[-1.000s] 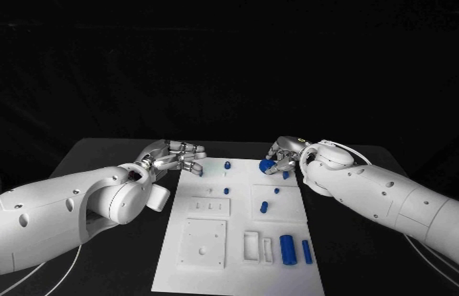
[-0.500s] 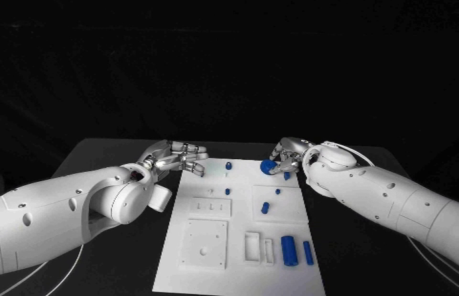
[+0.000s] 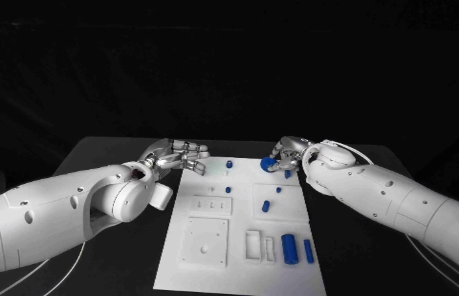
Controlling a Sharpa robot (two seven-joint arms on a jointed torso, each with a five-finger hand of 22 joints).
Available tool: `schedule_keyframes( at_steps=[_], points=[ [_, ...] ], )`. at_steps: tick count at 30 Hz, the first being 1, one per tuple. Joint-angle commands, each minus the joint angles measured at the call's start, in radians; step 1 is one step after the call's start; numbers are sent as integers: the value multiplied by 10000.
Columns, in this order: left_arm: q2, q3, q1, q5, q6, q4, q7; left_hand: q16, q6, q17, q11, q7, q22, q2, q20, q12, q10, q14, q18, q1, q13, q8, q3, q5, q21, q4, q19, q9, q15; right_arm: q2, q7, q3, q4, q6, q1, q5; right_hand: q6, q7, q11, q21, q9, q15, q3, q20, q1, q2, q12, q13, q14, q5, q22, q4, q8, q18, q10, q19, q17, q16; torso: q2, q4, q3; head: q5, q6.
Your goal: Assemble the parts on the task board
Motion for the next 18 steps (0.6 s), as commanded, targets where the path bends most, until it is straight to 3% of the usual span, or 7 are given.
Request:
schedule_keyframes(
  at_steps=[1, 6, 8, 11, 15, 18],
  points=[
    [34, 9, 11, -32, 162, 12, 40, -15, -58, -15, -12, -24, -9, 21, -14, -9, -81, -10, 145, 21, 10, -12, 31, 68, 52, -41, -49, 12, -66, 31, 39, -19, -10, 435, -19, -57, -139, 15, 36, 82, -14, -42, -225, -58, -237, 40, 28, 24, 79, -56, 675, 282, -35, -12, 52, 60, 23, 72, -6, -11, -6, -11, -11],
    [36, 9, 11, -32, 168, 6, 29, -12, -74, -14, -3, -11, -19, 14, -14, -10, -93, -4, 145, 20, 10, -14, 31, 67, 69, -37, -51, 11, -63, 39, 10, -34, -48, 722, -18, -31, 1, 6, 26, 93, -10, -46, -172, -59, -190, 109, 32, 41, 78, 24, 674, 259, -32, -15, 55, 46, 33, 81, -10, -4, -1, -17, -33],
    [35, 9, 11, -32, 172, 6, 23, -12, -74, -14, -3, -11, -19, 14, -14, -10, -93, -4, 145, 20, 10, -14, 31, 67, 69, -37, -51, 11, -63, 42, 17, -47, -73, 860, -19, -27, 12, 3, 17, 105, -10, -52, -113, -59, -203, 133, 36, 55, 76, 439, 676, 204, -31, -14, 56, 39, 30, 76, -9, -5, -2, -11, -32],
    [35, 9, 11, -32, 181, 6, 17, -12, -125, -14, 4, 6, -25, 6, -12, -10, -109, -2, 148, 29, 10, -17, 34, 68, 74, -38, -50, 9, -61, 38, 35, -73, -89, 1064, -19, -26, 91, -34, -59, 170, -8, -102, 46, -69, -241, 146, 55, 94, 86, 1934, 688, 27, -27, -16, 69, 35, 63, 119, -16, -3, -7, -12, -48],
    [34, 9, 11, -32, 189, 6, 11, -12, -125, -14, 4, 6, -25, 6, -12, -10, -109, -2, 148, 29, 10, -17, 34, 68, 74, -38, -50, 9, -61, 28, 43, -103, -76, 1154, -19, -66, 460, -66, -103, 318, -1, -136, 886, -62, -613, 87, 80, 164, 94, 2557, 703, -441, -22, 2, 110, 9, 82, 147, -20, -9, -7, 1, -50],
    [32, 9, 11, -32, 188, 6, 12, -13, -153, -15, 12, 16, -30, 9, -7, -8, -111, -3, 151, 13, 11, -17, 34, 72, 79, -19, -49, 8, -54, 20, -27, -113, -42, 1033, -19, -125, 544, -94, -113, 426, -5, -137, 1317, -43, -872, 70, 120, 222, 104, 2633, 706, -682, -31, 28, 169, -12, 99, 185, -21, -7, 1, 9, -54]
  ],
)
